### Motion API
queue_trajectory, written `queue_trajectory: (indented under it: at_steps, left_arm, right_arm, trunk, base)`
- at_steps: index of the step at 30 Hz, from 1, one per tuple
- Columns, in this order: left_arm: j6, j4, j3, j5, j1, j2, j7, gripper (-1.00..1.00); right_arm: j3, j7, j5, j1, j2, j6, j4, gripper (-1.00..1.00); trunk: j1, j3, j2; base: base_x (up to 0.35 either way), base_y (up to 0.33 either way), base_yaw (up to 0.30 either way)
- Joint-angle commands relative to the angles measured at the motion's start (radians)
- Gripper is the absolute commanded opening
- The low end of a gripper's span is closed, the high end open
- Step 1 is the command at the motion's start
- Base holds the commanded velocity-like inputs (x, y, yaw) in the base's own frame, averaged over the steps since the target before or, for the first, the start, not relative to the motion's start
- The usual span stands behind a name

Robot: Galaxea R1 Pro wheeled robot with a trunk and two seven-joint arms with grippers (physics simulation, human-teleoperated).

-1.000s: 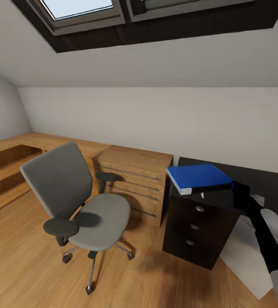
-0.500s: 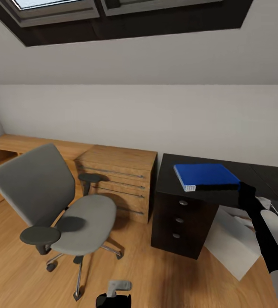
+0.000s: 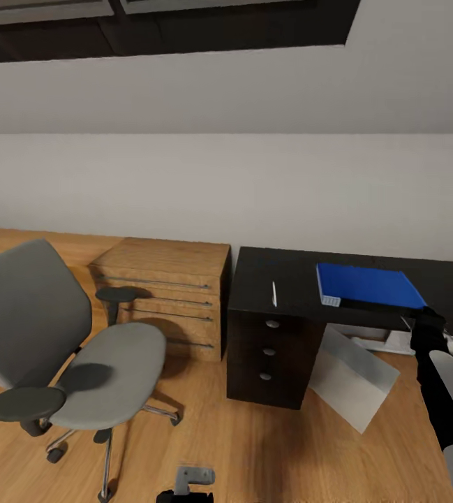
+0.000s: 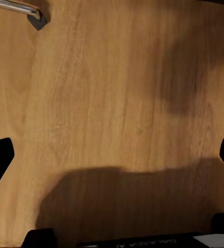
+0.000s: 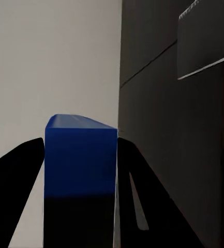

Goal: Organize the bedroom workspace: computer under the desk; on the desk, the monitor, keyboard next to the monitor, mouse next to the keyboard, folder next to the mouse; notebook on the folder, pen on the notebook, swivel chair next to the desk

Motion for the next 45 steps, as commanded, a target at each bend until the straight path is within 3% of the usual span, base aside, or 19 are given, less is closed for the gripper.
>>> queue_trajectory:
  at_steps: [1,45]
  left_arm:
    - [0.003,0.004,-0.002,0.010,-0.001,0.000,0.008,1.00]
    - [0.001,0.014,-0.002,0.008,-0.001,0.000,0.011,1.00]
  right_arm:
    - [0.001,-0.002,-0.008,-0.001,0.000,-0.006,0.000,-1.00]
    - [-0.021,0.015,-0.008,-0.001,-0.001,-0.005,0.009,-1.00]
  trunk:
    - [0.000,-0.002,-0.001]
    - [0.000,-0.044,-0.001]
  base:
    - [0.000,0.000,-0.247]
    - [0.000,0.000,-0.242]
